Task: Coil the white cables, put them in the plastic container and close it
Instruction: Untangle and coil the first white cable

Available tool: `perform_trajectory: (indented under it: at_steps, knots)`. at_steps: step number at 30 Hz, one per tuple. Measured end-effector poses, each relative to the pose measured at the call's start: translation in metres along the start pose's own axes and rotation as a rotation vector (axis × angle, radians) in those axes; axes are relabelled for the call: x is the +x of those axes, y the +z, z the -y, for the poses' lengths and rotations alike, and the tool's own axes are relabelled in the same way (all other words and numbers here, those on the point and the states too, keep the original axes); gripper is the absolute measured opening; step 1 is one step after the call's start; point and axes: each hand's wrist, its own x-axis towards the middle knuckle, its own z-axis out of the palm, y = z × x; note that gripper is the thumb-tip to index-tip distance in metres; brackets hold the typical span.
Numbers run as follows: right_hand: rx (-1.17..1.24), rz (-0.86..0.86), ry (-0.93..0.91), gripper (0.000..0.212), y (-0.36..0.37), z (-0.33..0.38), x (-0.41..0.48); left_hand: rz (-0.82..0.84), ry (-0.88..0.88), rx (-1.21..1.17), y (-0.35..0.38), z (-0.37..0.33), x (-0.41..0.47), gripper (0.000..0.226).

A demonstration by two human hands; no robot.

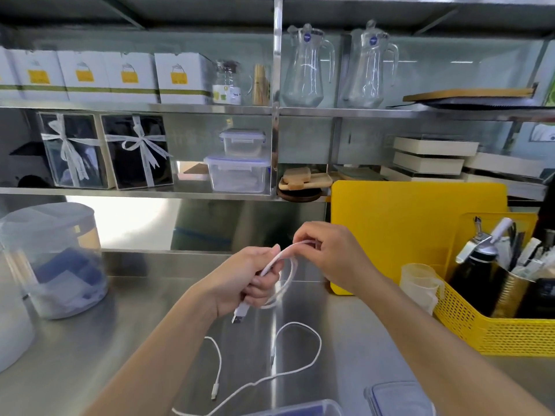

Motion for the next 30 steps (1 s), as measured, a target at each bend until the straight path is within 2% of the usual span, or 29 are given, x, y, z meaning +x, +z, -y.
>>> perform_trajectory:
  at_steps: [3, 7, 11, 13, 14, 15, 17, 18, 20, 22, 26, 30]
  knots:
    - [0.183, -0.074, 0.163, 0.016, -0.002, -0.014, 0.003, 0.07, 0.04, -0.222, -0.005, -0.001, -0.002, 0.035]
    - [0.117, -0.053, 0.207, 0.018, 0.005, -0.032, -0.003, 0.122, 0.113, -0.337, -0.011, -0.001, -0.004, 0.034]
    - [0.24, -0.078, 0.315, 0.019, 0.017, -0.048, -0.013, 0.251, 0.228, -0.642, -0.025, -0.003, 0.001, 0.027]
    - [0.164, -0.018, 0.343, 0.019, 0.024, -0.057, -0.022, 0.424, 0.291, -0.839, -0.035, -0.01, 0.001, 0.031]
    - [0.038, 0.053, 0.345, 0.021, 0.027, -0.059, -0.026, 0.413, 0.312, -0.904, -0.039, -0.013, 0.001, 0.038]
    - [-0.154, 0.158, 0.322, 0.024, 0.03, -0.059, -0.032, 0.308, 0.321, -0.911, -0.041, -0.016, 0.003, 0.04]
    - [-0.478, 0.375, 0.197, 0.027, 0.033, -0.049, -0.038, -0.036, 0.338, -0.767, -0.04, -0.018, 0.003, 0.038]
    - [-0.539, 0.475, 0.113, 0.026, 0.034, -0.038, -0.04, -0.141, 0.345, -0.697, -0.035, -0.018, 0.003, 0.038]
    - [-0.558, 0.665, -0.05, 0.019, 0.035, -0.009, -0.04, -0.215, 0.321, -0.615, -0.026, -0.014, 0.007, 0.04]
    - [-0.531, 0.749, -0.203, 0.014, 0.033, 0.017, -0.037, -0.241, 0.232, -0.461, -0.02, -0.008, 0.01, 0.04]
    - [-0.438, 0.599, -0.354, 0.017, 0.015, 0.04, -0.027, -0.255, 0.083, -0.02, -0.006, 0.002, 0.007, 0.042]
    - [-0.326, 0.4, -0.412, 0.018, 0.011, 0.043, -0.018, -0.193, 0.091, 0.177, 0.011, 0.007, 0.005, 0.052]
